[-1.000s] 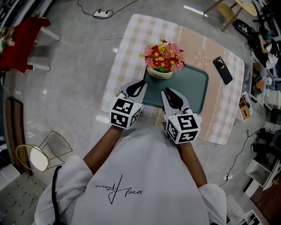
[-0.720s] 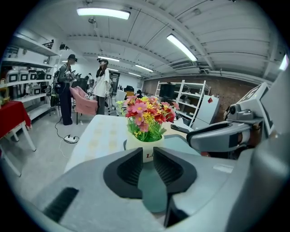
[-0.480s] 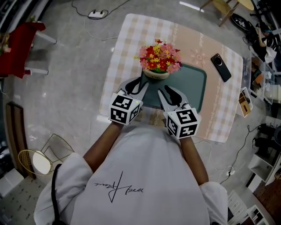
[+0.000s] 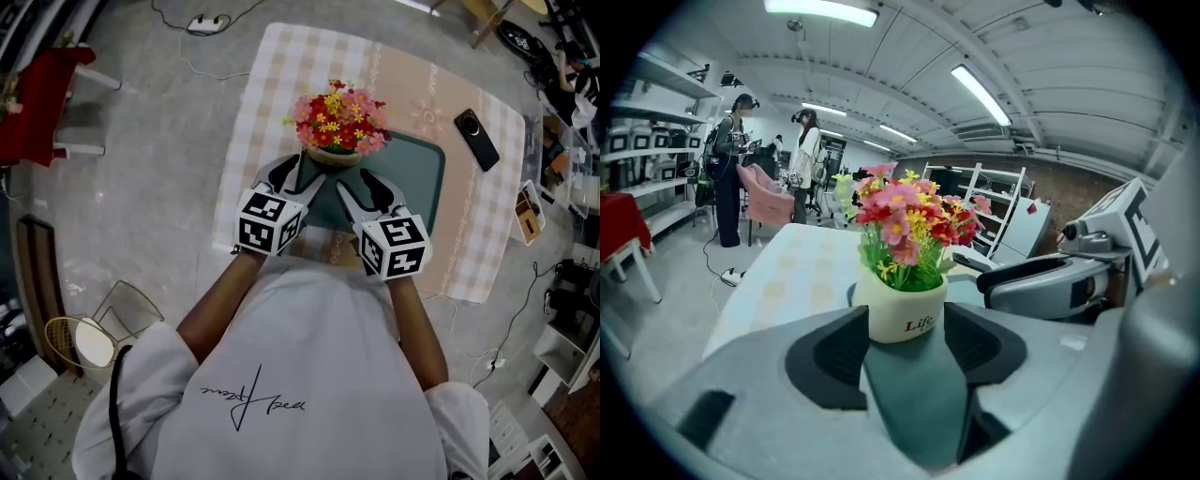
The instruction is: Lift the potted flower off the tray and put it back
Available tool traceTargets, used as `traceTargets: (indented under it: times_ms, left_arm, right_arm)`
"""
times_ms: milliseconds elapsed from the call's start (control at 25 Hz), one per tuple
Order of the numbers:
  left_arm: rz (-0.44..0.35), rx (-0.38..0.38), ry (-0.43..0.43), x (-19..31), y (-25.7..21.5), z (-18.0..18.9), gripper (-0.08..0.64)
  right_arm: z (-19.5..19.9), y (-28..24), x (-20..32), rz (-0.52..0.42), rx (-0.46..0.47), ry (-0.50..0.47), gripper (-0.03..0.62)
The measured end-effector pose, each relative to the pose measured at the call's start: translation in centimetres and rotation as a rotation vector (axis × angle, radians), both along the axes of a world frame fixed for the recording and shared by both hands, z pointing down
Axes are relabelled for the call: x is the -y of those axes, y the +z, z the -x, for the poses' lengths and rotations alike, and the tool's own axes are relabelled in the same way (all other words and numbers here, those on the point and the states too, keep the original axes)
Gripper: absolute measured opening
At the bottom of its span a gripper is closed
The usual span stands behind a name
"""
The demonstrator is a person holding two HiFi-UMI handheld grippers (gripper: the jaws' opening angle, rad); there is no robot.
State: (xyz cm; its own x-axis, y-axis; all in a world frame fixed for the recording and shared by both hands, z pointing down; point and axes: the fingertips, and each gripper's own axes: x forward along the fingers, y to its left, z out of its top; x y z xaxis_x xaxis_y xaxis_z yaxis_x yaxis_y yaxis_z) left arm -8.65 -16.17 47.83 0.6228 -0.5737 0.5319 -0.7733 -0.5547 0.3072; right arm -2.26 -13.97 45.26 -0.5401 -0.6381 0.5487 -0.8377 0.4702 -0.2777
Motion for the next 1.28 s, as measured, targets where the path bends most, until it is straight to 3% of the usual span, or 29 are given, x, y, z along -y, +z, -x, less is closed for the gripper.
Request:
traceTargets:
  times_ms: [640,1280]
  left_arm:
    - [0.031,0.040,0.036,1.3,1.1,-0.5,0.296]
    - [0.040,0.064,0.048,2.1,1.9,-2.1,0.317]
  right_arm:
    - [-1.5,3.2,2.4,0.039,-0.053,-0.065,0.334]
    - [-1.9,6.8,3.7,0.021,-0.168,-0.176,0.402]
